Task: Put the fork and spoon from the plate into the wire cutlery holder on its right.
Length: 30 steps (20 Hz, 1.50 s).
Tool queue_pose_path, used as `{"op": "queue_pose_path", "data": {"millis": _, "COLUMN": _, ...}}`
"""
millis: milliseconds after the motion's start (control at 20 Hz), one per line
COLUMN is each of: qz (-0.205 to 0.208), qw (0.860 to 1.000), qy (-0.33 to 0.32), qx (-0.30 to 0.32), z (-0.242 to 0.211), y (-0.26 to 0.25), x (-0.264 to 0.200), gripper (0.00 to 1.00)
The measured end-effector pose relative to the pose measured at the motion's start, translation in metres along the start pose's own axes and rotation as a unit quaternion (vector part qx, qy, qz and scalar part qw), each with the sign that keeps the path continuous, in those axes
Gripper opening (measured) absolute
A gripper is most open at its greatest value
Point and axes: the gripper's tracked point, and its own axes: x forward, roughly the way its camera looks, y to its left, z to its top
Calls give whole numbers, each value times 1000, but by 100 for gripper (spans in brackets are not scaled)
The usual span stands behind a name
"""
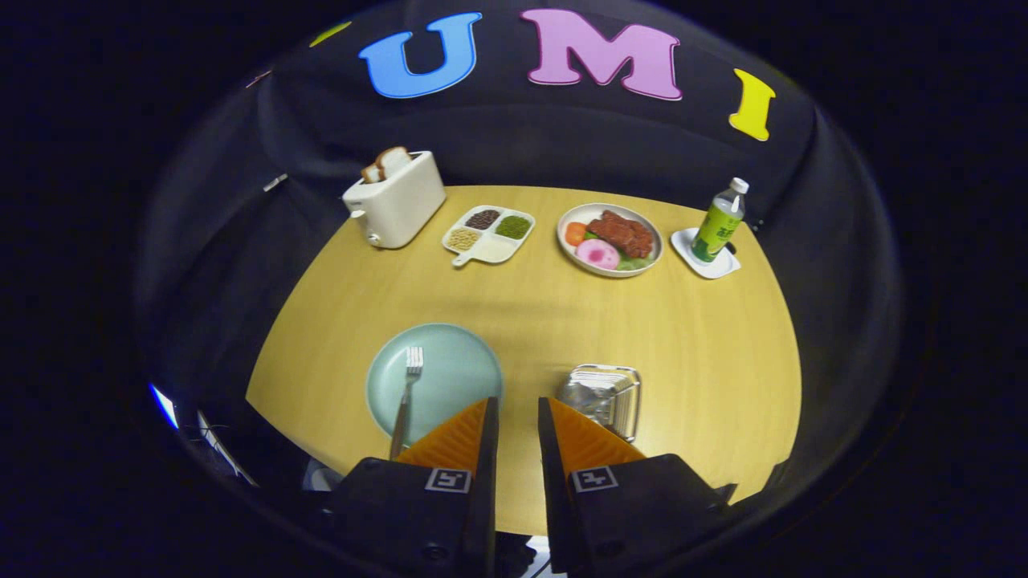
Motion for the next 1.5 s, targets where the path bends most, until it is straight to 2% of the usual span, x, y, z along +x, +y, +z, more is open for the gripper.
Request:
{"op": "queue_pose_path", "data": {"millis": 200, "qz": 29, "qw": 999, "qy": 38, "qx": -9, "z": -37, "y": 66, "x": 48, "gripper": 31}}
{"op": "queue_pose_path", "data": {"millis": 400, "qz": 39, "qw": 997, "qy": 73, "qx": -12, "z": -63, "y": 102, "x": 87, "gripper": 31}}
{"op": "queue_pose_path", "data": {"millis": 550, "qz": 18, "qw": 995, "qy": 93, "qx": -29, "z": -77, "y": 104, "x": 109, "gripper": 30}}
{"op": "queue_pose_path", "data": {"millis": 900, "qz": -3, "qw": 989, "qy": 149, "qx": -24, "z": -102, "y": 108, "x": 143, "gripper": 28}}
{"op": "queue_pose_path", "data": {"millis": 950, "qz": -1, "qw": 989, "qy": 149, "qx": -21, "z": -103, "y": 108, "x": 145, "gripper": 19}}
{"op": "queue_pose_path", "data": {"millis": 1100, "qz": 9, "qw": 987, "qy": 157, "qx": -32, "z": -99, "y": 106, "x": 139, "gripper": 7}}
{"op": "queue_pose_path", "data": {"millis": 1250, "qz": 19, "qw": 989, "qy": 148, "qx": -23, "z": -86, "y": 97, "x": 121, "gripper": 7}}
{"op": "queue_pose_path", "data": {"millis": 1400, "qz": 48, "qw": 989, "qy": 141, "qx": -14, "z": -62, "y": 84, "x": 80, "gripper": 7}}
{"op": "queue_pose_path", "data": {"millis": 1500, "qz": 63, "qw": 987, "qy": 144, "qx": -30, "z": -45, "y": 63, "x": 49, "gripper": 7}}
